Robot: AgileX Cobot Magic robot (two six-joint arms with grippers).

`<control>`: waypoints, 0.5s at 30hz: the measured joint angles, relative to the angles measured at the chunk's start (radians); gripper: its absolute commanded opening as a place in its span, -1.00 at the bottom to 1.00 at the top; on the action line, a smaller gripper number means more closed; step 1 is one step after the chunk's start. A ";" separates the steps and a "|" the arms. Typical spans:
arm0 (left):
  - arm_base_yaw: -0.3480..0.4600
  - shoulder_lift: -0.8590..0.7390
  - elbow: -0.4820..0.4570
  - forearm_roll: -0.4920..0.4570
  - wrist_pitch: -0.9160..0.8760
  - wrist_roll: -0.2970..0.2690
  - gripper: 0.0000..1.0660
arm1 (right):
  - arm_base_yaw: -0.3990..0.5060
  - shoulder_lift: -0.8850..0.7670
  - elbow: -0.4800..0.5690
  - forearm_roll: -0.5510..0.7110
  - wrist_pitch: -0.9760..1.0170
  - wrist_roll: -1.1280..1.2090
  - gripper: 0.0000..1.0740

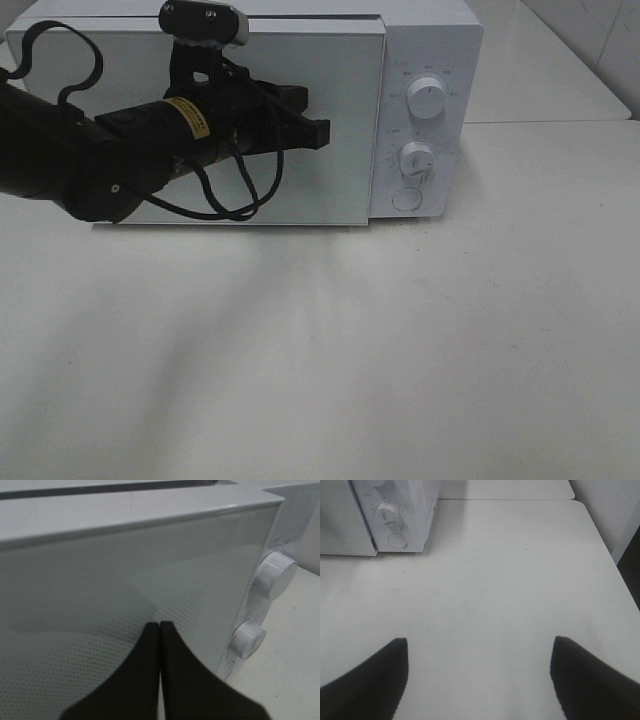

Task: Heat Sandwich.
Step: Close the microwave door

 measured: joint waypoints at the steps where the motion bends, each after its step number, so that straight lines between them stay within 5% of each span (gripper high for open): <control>1: 0.000 0.010 -0.020 0.001 0.015 0.000 -1.00 | 0.000 0.000 0.000 0.000 0.000 0.000 0.40; 15: -0.014 0.061 -0.116 0.025 0.084 0.003 -1.00 | 0.000 0.000 0.000 0.000 0.000 0.000 0.40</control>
